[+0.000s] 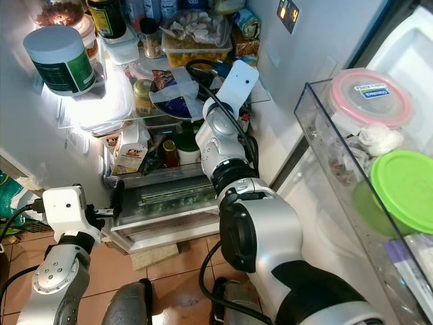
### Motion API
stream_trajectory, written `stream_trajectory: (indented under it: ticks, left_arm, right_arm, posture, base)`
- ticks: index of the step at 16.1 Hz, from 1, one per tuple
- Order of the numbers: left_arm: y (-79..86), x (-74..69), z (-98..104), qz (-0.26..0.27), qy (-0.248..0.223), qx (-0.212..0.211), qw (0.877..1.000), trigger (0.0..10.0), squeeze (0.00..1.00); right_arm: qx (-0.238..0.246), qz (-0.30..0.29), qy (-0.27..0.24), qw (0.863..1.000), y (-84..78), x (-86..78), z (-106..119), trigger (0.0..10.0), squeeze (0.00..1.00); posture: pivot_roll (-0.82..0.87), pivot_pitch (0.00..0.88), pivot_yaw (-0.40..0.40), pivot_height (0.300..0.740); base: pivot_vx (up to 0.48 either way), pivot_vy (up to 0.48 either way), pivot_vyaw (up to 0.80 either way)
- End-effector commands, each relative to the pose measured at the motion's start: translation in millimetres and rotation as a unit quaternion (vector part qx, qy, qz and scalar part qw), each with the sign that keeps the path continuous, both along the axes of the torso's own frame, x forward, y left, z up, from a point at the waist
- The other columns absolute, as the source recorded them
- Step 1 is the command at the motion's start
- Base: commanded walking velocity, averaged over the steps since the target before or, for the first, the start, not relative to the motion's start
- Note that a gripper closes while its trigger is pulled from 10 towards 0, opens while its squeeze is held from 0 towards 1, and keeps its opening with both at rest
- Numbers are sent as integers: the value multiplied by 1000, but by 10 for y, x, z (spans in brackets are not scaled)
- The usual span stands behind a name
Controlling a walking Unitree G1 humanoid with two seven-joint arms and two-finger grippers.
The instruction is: Restocking fridge
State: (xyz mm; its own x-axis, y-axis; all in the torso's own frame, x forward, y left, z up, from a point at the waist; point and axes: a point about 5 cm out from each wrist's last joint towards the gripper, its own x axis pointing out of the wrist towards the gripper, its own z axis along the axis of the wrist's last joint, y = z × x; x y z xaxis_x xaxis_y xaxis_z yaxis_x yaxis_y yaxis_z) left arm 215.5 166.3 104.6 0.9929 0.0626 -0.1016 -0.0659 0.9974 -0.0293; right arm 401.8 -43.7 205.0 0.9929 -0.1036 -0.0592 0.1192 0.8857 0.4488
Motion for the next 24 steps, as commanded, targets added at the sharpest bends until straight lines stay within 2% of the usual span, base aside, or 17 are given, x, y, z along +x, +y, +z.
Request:
stream_trajectory:
  ticks: [1, 5, 6, 7, 8, 10, 11, 14, 19, 21, 22, 24]
  left_arm:
    - [17, -5, -33, 2, 7, 4, 1000, 10000, 0]
    - [10, 24, -32, -2, 5, 5, 1000, 10000, 0]
    - [11, 35, -27, -3, 3, 5, 1000, 10000, 0]
    - [16, 45, -25, -3, 2, 5, 1000, 10000, 0]
    - [19, 56, -31, -5, 1, 6, 1000, 10000, 0]
    - [16, 90, -32, -8, -2, 6, 1000, 10000, 0]
    - [-2, 137, -18, -13, -9, 6, 1000, 10000, 0]
    - [-6, 173, -19, -19, -14, 7, 1000, 10000, 0]
    - [10, 189, -18, -26, -17, 11, 999, 10000, 0]
    - [17, 169, -23, -27, -17, 13, 999, 10000, 0]
    - [28, 144, -23, -26, -15, 15, 999, 10000, 0]
    - [33, 120, -31, -27, -12, 15, 999, 10000, 0]
  right_arm:
    - [6, 22, -6, 1000, 156, -27, 46, 10000, 1000]
    - [-3, 17, -18, 1000, 53, 0, 54, 10000, 1000]
    - [-19, 19, -38, 999, 19, 12, 101, 10000, 1000]
    - [-40, 19, -65, 997, -40, 26, 157, 10000, 1000]
    - [-75, 16, -103, 992, -173, 44, 226, 10000, 1000]
    - [-91, 16, -117, 989, -301, 53, 219, 10000, 1000]
    - [-107, 41, -144, 983, -408, 32, 180, 10000, 1000]
    - [-142, 54, -167, 974, -565, -42, 65, 10000, 1000]
    - [-192, 70, -157, 966, -868, -285, -273, 10000, 1000]
    - [-203, 89, -149, 964, -905, -343, -328, 10000, 1000]
    - [-213, 129, -140, 958, -889, -407, -420, 10000, 1000]
    - [-233, 159, -128, 951, -882, -463, -529, 10000, 1000]
  posture:
    - [276, 191, -80, 740]
    - [272, 180, -74, 740]
    - [271, 174, -72, 740]
    - [265, 168, -69, 740]
    - [261, 165, -70, 740]
    - [245, 149, -67, 740]
    - [234, 134, -64, 740]
    - [220, 122, -56, 740]
    - [209, 125, -40, 740]
    - [215, 132, -38, 740]
    - [221, 140, -38, 740]
    - [220, 144, -39, 740]
  base:
    - [0, 0, 0]
    - [0, 0, 0]
    - [0, 0, 0]
    - [0, 0, 0]
    - [0, 0, 0]
    - [0, 0, 0]
    - [0, 0, 0]
    - [0, 0, 0]
    - [0, 0, 0]
    - [0, 0, 0]
    - [0, 0, 0]
    - [0, 0, 0]
